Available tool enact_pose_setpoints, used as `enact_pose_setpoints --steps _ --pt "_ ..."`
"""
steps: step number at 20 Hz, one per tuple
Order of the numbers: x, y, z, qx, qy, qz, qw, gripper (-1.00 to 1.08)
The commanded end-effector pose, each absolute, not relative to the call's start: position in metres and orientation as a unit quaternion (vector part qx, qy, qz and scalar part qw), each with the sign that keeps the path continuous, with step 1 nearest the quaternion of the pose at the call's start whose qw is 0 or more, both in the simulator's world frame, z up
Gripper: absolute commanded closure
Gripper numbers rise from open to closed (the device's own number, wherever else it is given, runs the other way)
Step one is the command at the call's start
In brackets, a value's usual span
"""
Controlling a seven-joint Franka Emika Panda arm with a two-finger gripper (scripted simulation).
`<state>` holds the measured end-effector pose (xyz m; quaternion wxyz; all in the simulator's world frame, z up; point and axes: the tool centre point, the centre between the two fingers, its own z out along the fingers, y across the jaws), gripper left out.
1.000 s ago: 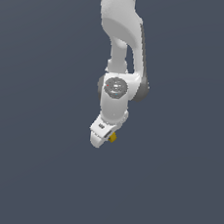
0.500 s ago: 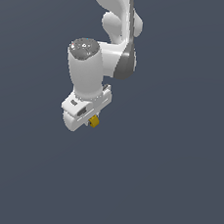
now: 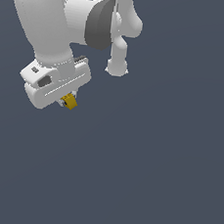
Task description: Pick up the object and move it to a goal position.
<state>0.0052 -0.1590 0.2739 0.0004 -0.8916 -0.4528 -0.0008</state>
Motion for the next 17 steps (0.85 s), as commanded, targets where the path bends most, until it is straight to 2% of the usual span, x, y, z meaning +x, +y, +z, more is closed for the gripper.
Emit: enact_pose_setpoints --steps 1,9,17 --pt "0.004 -0.175 0.293 -0.891 -0.453 -0.001 0.001 1.08" --pt "0.003 -0.206 0.328 -0.892 -0.453 0.000 0.000 1.08" --pt "0.005 -0.210 0.332 -0.892 -0.453 0.000 0.000 1.08"
